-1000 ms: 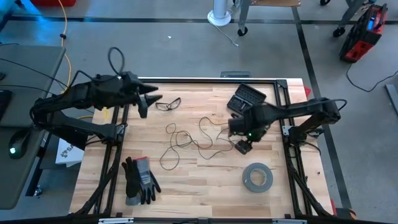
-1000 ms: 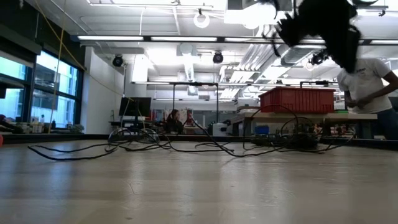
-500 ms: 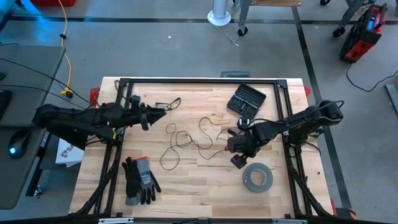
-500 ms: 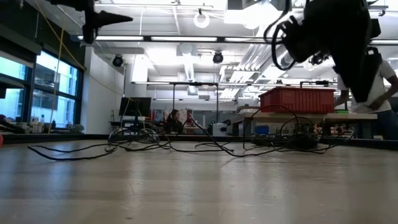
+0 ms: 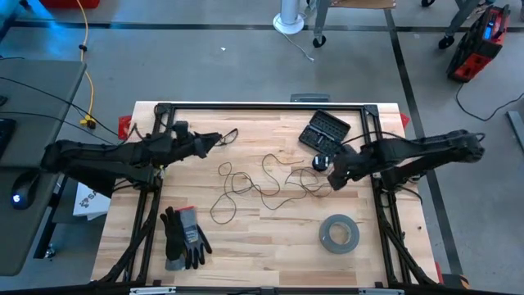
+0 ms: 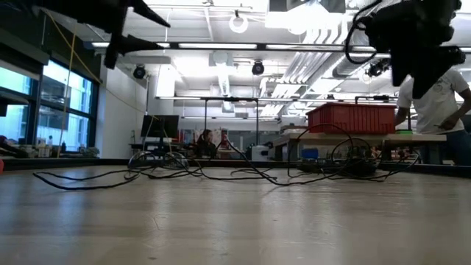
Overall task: Coil cords
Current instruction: Coil the black wire on the black spool
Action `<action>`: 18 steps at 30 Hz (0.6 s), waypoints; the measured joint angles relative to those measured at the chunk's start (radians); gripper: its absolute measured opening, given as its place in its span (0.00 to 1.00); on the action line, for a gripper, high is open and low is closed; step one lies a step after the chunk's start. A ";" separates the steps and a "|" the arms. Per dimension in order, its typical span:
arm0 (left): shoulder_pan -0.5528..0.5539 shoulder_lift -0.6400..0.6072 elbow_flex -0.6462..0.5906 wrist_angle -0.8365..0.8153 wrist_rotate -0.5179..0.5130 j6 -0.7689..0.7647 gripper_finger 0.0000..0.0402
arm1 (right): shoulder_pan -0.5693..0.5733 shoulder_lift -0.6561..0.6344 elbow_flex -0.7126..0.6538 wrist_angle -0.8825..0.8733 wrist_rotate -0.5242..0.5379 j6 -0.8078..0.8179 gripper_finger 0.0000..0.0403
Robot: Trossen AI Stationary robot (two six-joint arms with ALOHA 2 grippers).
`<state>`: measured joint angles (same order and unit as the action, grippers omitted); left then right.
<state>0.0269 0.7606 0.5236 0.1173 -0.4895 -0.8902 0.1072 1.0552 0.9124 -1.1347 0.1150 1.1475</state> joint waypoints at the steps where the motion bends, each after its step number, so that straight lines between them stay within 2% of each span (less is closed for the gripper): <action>1: 0.000 0.022 0.001 0.035 0.016 -0.010 0.52 | -0.015 -0.022 -0.025 0.036 0.000 0.019 0.72; 6: 0.000 0.125 0.001 0.155 0.035 -0.042 0.52 | -0.138 -0.077 -0.169 0.248 0.007 0.139 0.72; 9: 0.000 0.162 0.001 0.193 0.036 -0.086 0.52 | -0.212 -0.071 -0.241 0.411 -0.020 0.180 0.72; 13: 0.000 0.179 0.001 0.203 0.069 -0.095 0.52 | -0.293 -0.053 -0.292 0.588 0.000 0.214 0.72; 15: 0.000 0.179 0.001 0.202 0.080 -0.090 0.52 | -0.327 -0.044 -0.304 0.651 0.019 0.218 0.72; 18: 0.000 0.175 0.001 0.202 0.085 -0.055 0.52 | -0.379 -0.009 -0.316 0.650 0.001 0.218 0.72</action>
<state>0.0269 0.9358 0.5247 0.3194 -0.4049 -0.9453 -0.2722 1.0464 0.5959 -0.4845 0.1164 1.3660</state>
